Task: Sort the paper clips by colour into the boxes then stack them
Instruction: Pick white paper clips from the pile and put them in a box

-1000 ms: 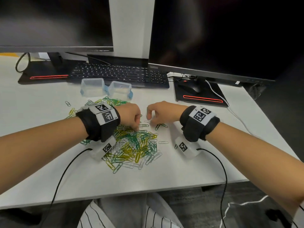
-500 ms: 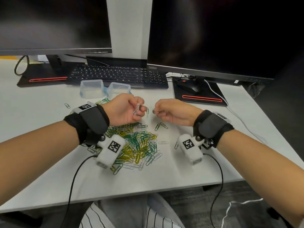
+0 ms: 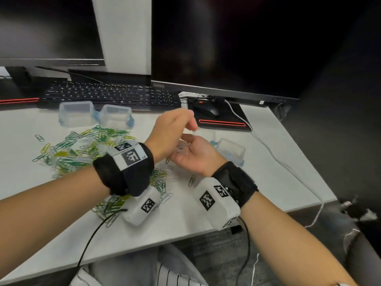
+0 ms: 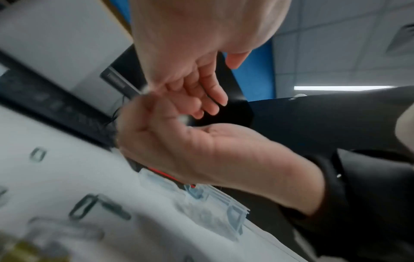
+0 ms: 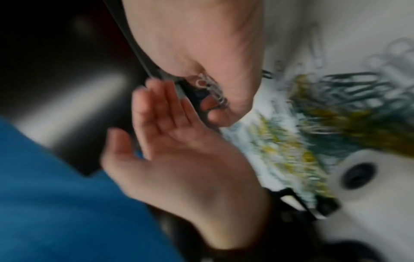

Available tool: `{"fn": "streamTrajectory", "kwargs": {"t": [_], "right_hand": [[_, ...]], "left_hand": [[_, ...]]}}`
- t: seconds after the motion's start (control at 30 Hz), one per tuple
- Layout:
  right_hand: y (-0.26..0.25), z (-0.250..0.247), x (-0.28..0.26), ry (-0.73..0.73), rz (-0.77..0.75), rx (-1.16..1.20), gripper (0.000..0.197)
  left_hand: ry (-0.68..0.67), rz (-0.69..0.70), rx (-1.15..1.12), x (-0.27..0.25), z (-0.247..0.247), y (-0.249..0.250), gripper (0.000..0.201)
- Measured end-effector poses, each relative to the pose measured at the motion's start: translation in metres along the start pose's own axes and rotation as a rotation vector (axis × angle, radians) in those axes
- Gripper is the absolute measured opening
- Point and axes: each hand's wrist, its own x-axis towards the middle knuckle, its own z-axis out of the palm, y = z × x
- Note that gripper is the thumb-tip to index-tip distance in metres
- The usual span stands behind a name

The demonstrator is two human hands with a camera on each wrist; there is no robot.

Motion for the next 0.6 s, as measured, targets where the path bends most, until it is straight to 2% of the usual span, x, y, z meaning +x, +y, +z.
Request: {"fn": "streamTrajectory", "kwargs": {"t": [0.07,0.1,0.17,0.23,0.27,0.33,0.47,0.53,0.6], "right_hand": [[-0.028,-0.006,-0.014,0.1,-0.099,0.018,0.015],[-0.045,-0.008,-0.026,0.118,-0.186,0.052,0.017],[-0.075,-0.017,-0.046,0.212,-0.443,-0.031,0.025],[-0.092,-0.028,-0.06,0.344,-0.635,-0.248,0.028],[-0.095,-0.034,-0.062,0.402,-0.682,-0.367,0.029],[-0.094,-0.046,-0.06,0.46,-0.713,-0.524,0.031],[-0.09,-0.054,-0.062,0.458,-0.751,-0.716,0.028],[-0.087,-0.047,-0.067,0.477,-0.787,-0.797,0.023],[-0.078,-0.033,-0.071,0.475,-0.747,-0.946,0.017]], "left_hand": [[-0.008,0.094,0.011,0.004,-0.002,0.005,0.028],[-0.019,0.07,0.012,0.008,-0.004,0.007,0.027],[-0.025,-0.038,0.045,0.014,-0.008,0.006,0.025],[-0.04,-0.143,0.096,0.018,-0.01,-0.001,0.022],[-0.058,-0.189,0.119,0.019,-0.01,-0.004,0.022],[-0.098,-0.282,0.11,0.017,-0.008,-0.011,0.021],[-0.155,-0.41,0.092,0.012,-0.01,-0.018,0.021],[-0.241,-0.391,0.225,0.009,-0.018,-0.021,0.017],[-0.424,-0.37,0.456,0.004,-0.024,-0.022,0.012]]}}
